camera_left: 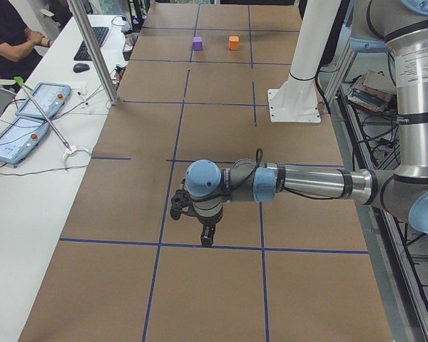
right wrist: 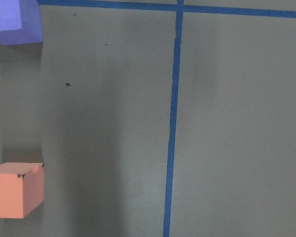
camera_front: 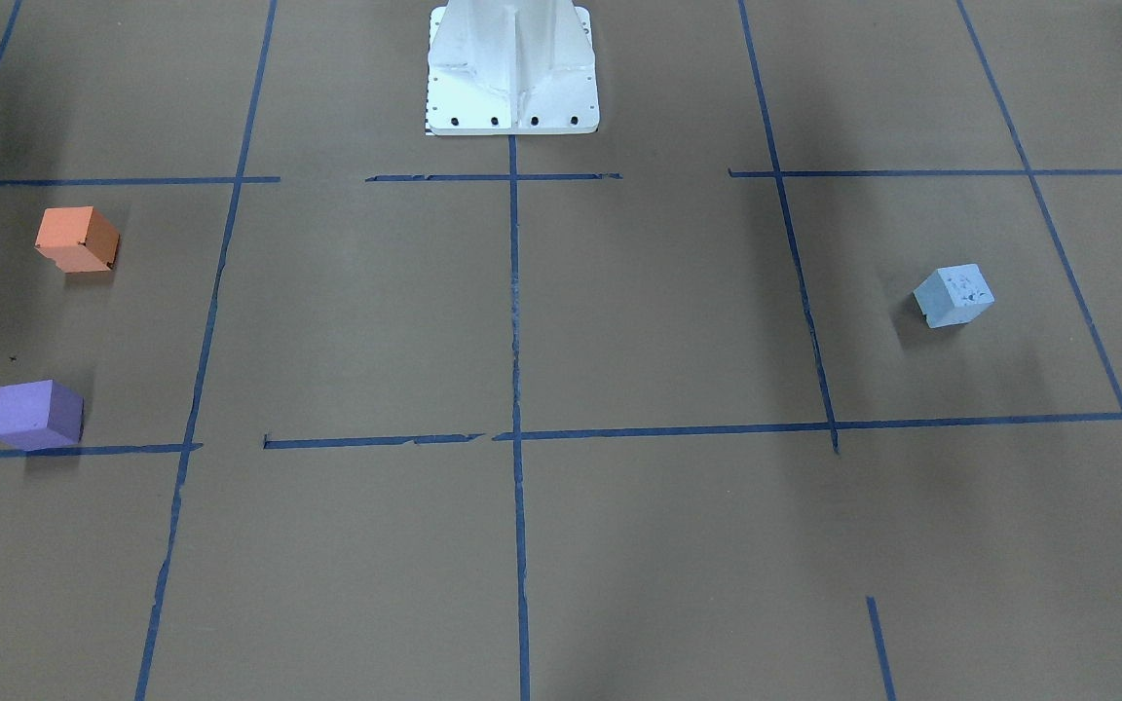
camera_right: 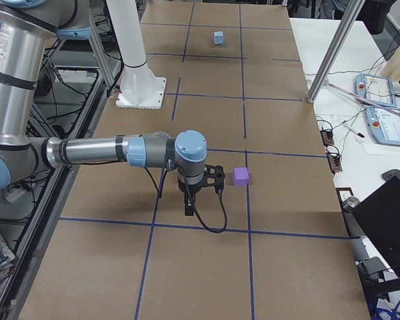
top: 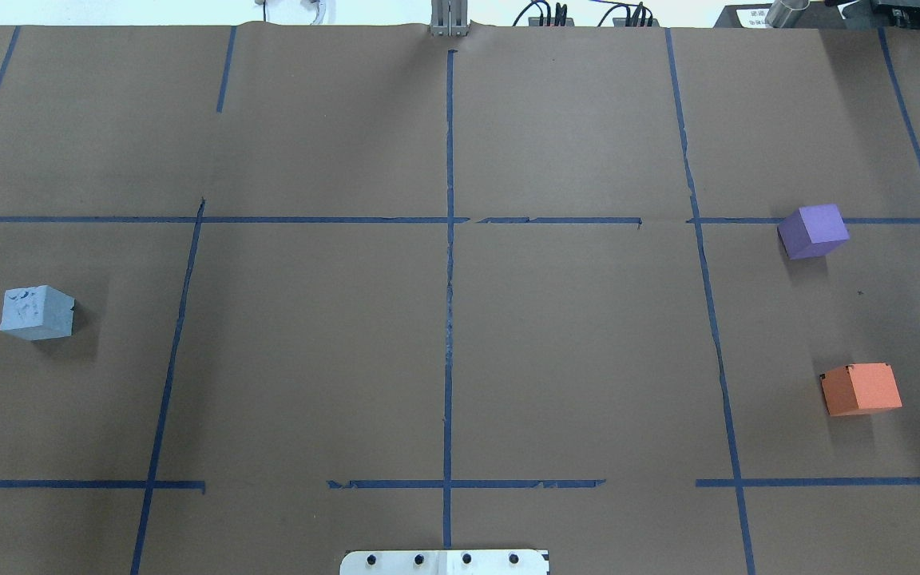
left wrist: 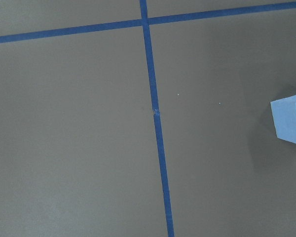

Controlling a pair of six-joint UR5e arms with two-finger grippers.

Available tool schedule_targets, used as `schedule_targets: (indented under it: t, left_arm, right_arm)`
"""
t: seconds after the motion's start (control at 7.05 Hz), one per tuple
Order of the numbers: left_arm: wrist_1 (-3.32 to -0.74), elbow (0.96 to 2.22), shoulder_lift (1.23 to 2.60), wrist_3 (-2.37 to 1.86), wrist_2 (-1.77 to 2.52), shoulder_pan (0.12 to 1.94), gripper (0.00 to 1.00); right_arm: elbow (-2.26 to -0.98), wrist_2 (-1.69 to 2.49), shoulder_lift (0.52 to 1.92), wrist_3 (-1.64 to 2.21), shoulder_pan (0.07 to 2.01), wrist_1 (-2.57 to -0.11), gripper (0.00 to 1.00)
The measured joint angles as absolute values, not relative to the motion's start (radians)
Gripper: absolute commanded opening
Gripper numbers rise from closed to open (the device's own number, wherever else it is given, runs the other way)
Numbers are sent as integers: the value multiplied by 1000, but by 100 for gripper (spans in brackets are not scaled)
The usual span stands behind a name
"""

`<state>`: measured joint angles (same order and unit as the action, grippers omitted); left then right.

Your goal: Place blue block between orange and purple blocks

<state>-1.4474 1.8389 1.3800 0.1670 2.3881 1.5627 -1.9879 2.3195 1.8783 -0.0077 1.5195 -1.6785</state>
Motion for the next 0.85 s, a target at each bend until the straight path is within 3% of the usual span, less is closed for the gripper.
schedule_targets:
  t: [0.85]
  left_arm:
    - [-1474,1861,1380,172,2388,1557,100]
  right_arm:
    - [-1985,2319,1876,-4,1518,-1673,100]
